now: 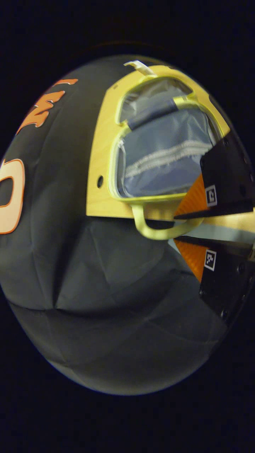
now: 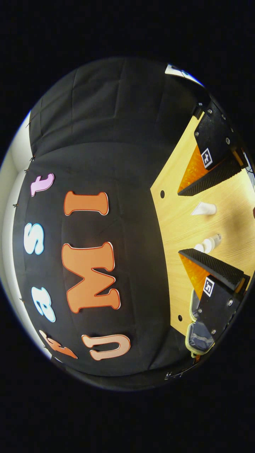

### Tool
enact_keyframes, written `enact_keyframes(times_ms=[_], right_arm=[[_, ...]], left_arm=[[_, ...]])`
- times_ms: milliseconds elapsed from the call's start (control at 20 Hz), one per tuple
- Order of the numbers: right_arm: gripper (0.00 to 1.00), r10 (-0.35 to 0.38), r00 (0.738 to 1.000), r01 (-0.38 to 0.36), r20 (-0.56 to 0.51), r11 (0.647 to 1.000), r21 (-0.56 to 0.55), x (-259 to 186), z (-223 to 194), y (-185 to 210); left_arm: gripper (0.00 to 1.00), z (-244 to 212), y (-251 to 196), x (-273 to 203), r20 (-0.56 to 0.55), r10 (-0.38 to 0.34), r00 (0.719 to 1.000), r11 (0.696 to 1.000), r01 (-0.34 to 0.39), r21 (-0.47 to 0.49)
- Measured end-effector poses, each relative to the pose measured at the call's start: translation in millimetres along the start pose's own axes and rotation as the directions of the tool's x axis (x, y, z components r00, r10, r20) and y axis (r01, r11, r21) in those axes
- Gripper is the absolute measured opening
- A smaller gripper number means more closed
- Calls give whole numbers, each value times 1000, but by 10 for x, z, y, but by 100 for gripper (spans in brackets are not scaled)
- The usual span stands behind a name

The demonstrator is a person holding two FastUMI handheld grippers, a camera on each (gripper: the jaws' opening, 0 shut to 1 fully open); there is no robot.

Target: First open the suitcase, pack the skin care products into it, and then close the suitcase.

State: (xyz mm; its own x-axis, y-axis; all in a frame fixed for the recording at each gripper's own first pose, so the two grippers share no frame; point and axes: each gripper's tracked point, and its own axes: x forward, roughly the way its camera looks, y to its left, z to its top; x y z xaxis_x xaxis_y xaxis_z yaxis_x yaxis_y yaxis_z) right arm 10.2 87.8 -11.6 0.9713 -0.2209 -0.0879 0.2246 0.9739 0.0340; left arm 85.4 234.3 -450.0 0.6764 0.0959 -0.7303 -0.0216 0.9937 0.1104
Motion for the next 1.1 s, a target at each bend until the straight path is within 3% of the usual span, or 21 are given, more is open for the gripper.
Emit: enact_keyframes(times_ms=[50, 200, 300, 450, 600, 700, 800, 950, 1100], right_arm=[[95, -3, 1000, 3, -4, 1000, -1, 8, -23, 3], [95, 7, 1000, -7, -16, 1000, 3, 15, -60, -35], [95, 3, 1000, -3, -14, 1000, -2, 82, -48, -169], [96, 33, 999, -33, -13, 999, 7, 223, 4, -340], [95, 68, 997, -68, -21, 998, -1, 382, 28, -544], [96, 100, 994, -100, -35, 995, 0, 470, 13, -663], [95, 118, 992, -119, -46, 993, -8, 539, -23, -792], [95, 139, 988, -140, -60, 990, -11, 612, -103, -949], [95, 146, 985, -147, -93, 989, -11, 666, -270, -1086]], left_arm=[[32, -44, 31, 22, -9, 7, 1000, 1000, -7, 17], [67, 91, 152, -147, 47, 96, 994, 995, -97, 17], [100, 303, 131, -407, 124, 138, 983, 990, -140, 8], [99, 797, -172, -1074, 287, 192, 938, 979, -201, 3], [100, 1441, -914, -1985, 471, 163, 867, 983, -186, 2], [99, 1702, -1604, -2496, 567, 89, 819, 993, -118, 14], [99, 1889, -2398, -2920, 625, -43, 779, 998, 6, 62], [99, 2022, -3543, -3188, 642, -239, 729, 971, 157, 183], [99, 1768, -4307, -3227, 592, -358, 722, 934, 259, 247]])
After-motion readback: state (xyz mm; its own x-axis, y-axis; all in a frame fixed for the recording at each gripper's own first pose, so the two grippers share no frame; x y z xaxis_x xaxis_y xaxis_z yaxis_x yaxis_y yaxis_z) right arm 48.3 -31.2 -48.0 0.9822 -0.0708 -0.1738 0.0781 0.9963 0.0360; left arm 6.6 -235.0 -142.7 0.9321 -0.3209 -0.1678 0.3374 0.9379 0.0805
